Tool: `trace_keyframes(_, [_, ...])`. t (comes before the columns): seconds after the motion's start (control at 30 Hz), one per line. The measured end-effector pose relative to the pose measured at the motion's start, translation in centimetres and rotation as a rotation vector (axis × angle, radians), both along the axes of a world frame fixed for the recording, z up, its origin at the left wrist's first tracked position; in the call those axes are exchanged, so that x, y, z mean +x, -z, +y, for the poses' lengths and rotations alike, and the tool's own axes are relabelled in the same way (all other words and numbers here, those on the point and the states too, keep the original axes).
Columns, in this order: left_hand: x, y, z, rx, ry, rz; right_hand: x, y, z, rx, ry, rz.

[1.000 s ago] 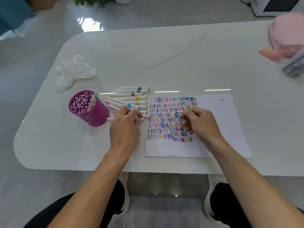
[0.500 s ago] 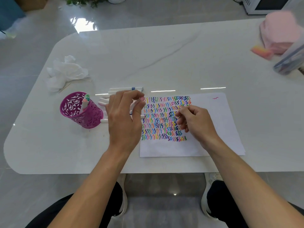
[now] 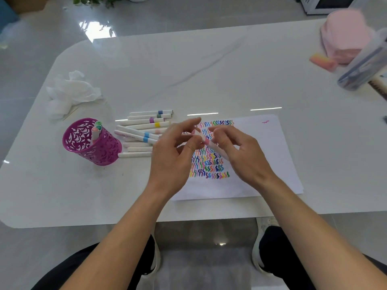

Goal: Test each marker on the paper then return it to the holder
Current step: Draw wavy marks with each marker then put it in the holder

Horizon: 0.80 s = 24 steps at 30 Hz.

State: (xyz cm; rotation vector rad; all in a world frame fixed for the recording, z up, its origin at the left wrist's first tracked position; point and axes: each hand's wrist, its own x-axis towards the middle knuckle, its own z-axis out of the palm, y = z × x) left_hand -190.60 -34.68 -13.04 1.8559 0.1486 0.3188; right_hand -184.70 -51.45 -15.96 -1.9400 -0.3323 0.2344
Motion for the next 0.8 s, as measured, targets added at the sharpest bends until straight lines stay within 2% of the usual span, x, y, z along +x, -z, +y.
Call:
trace_keyframes(0.1, [0.1, 0.3, -0.6, 0.059, 0.034, 0.032, -0.3, -0.1, -0.3, -0.026, -0.078, 0.027])
trace_keyframes(0.4, [0.8, 1.6, -0.7, 0.184, 0.13, 0.227, 0.3, -0.1, -2.3, -0.226, -0.239, -0.081])
trace_keyframes(0.63, [1.3, 1.8, -1.4, 0.414, 0.291, 0.389, 0.3, 1.0, -3.1, -0.395, -0.297, -0.14])
trace_keyframes(0.8, [1.8, 1.6, -1.5, 0.522, 0.353, 0.403, 0.0, 1.2, -3.6, -0.463, -0.298, -0.17])
